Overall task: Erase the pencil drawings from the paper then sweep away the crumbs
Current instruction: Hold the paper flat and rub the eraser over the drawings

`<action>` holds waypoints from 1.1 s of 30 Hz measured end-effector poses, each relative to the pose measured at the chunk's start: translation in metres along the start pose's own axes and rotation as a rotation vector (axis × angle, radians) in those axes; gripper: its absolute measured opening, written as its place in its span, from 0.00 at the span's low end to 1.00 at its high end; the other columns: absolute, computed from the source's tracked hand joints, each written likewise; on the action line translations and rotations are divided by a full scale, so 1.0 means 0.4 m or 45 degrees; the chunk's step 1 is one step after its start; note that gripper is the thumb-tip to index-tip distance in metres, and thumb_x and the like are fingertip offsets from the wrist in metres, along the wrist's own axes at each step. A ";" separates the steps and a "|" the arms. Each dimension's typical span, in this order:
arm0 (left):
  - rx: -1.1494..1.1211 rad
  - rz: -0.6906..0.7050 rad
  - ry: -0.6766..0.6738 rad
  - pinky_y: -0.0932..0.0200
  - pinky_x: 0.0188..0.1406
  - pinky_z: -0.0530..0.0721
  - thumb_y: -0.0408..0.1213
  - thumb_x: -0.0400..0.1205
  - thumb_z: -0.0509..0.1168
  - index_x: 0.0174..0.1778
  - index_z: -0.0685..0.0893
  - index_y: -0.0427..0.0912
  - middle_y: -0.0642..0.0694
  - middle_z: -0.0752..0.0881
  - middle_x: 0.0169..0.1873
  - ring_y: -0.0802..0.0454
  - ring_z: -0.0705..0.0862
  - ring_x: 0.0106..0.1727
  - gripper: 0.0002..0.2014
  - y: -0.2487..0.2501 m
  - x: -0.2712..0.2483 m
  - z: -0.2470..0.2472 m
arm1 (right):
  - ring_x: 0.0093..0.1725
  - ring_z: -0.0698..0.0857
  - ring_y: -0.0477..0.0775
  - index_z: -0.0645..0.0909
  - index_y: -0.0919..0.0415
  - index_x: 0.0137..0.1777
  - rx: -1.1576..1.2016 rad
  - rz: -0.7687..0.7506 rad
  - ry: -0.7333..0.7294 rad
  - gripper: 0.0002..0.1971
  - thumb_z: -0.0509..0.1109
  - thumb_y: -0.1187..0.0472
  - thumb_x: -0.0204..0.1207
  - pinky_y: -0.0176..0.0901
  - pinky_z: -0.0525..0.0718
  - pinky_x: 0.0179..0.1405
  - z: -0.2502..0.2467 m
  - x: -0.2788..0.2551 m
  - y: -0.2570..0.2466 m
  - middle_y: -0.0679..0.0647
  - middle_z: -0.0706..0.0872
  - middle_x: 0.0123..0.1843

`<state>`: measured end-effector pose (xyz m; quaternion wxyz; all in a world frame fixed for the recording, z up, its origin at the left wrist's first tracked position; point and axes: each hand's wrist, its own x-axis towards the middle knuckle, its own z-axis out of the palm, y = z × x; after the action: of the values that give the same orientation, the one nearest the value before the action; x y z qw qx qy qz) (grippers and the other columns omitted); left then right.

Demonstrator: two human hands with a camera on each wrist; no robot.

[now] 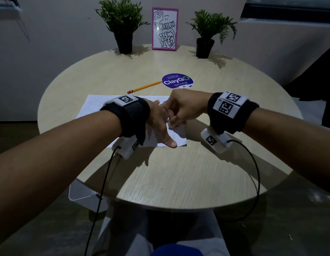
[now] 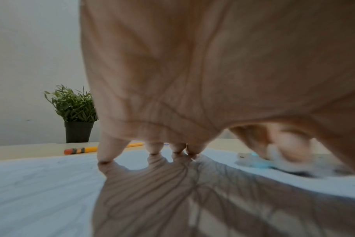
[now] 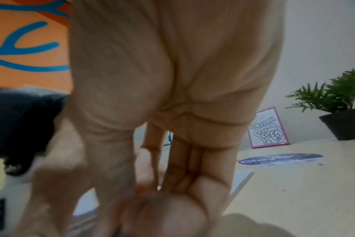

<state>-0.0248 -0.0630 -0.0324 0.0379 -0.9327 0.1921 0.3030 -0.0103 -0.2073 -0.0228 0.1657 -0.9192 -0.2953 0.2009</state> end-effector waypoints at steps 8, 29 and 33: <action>-0.012 0.009 -0.003 0.30 0.84 0.45 0.77 0.58 0.71 0.85 0.54 0.68 0.53 0.40 0.87 0.45 0.34 0.87 0.59 -0.007 0.009 0.000 | 0.30 0.88 0.46 0.84 0.53 0.29 -0.035 -0.021 0.103 0.12 0.83 0.60 0.69 0.42 0.85 0.36 0.010 0.003 -0.002 0.48 0.90 0.30; 0.022 0.035 0.011 0.29 0.83 0.46 0.80 0.53 0.69 0.82 0.58 0.71 0.56 0.39 0.87 0.45 0.33 0.87 0.58 -0.007 0.016 0.007 | 0.36 0.92 0.58 0.87 0.63 0.36 0.121 -0.002 -0.064 0.08 0.84 0.63 0.70 0.47 0.92 0.40 0.015 -0.005 0.004 0.59 0.93 0.36; 0.051 0.024 0.035 0.29 0.83 0.45 0.80 0.57 0.70 0.84 0.53 0.69 0.54 0.36 0.87 0.43 0.32 0.87 0.59 -0.007 0.023 0.010 | 0.37 0.92 0.55 0.89 0.63 0.38 0.071 0.016 -0.125 0.08 0.84 0.61 0.69 0.39 0.87 0.37 0.006 -0.010 0.000 0.56 0.93 0.37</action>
<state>-0.0191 -0.0629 -0.0413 0.0512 -0.9339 0.2074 0.2867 -0.0145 -0.2094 -0.0239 0.1752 -0.9052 -0.2915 0.2549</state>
